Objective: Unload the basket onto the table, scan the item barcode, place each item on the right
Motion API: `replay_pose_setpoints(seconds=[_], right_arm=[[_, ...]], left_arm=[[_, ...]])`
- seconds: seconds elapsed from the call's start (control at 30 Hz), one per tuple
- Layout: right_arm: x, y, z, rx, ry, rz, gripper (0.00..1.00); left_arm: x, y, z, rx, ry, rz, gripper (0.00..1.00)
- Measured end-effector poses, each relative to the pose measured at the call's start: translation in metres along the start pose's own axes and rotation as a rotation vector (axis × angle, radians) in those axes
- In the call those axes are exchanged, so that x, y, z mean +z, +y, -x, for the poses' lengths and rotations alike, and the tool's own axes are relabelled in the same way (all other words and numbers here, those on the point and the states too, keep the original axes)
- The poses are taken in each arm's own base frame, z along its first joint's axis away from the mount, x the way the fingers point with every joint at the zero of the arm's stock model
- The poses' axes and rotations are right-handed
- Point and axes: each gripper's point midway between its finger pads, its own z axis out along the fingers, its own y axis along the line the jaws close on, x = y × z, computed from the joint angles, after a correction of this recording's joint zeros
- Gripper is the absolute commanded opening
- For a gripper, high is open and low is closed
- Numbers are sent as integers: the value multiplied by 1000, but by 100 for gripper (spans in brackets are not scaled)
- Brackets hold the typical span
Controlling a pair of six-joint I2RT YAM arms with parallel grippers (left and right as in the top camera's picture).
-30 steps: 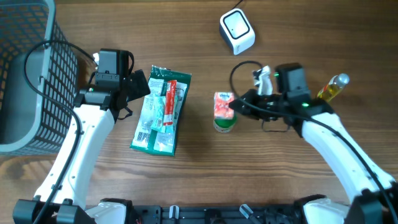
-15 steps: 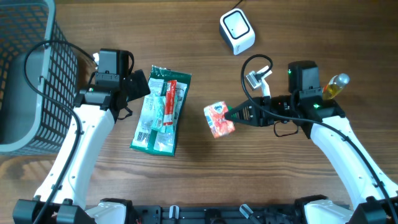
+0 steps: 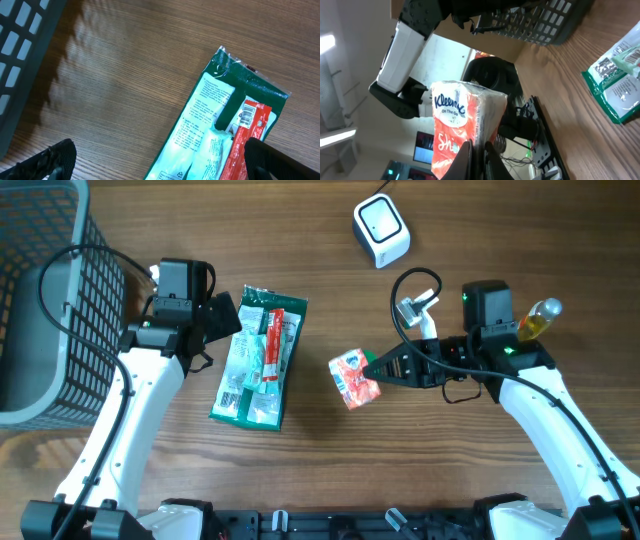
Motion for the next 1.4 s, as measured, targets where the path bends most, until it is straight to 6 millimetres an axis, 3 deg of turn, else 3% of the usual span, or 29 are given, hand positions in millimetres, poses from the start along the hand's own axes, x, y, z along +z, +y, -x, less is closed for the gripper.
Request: replay_pose_setpoints(seconds=[1.4], right_arm=[[0,-8,-9,-88,0,0,4]], left_arm=[[0,0,0,0,0,0,100]])
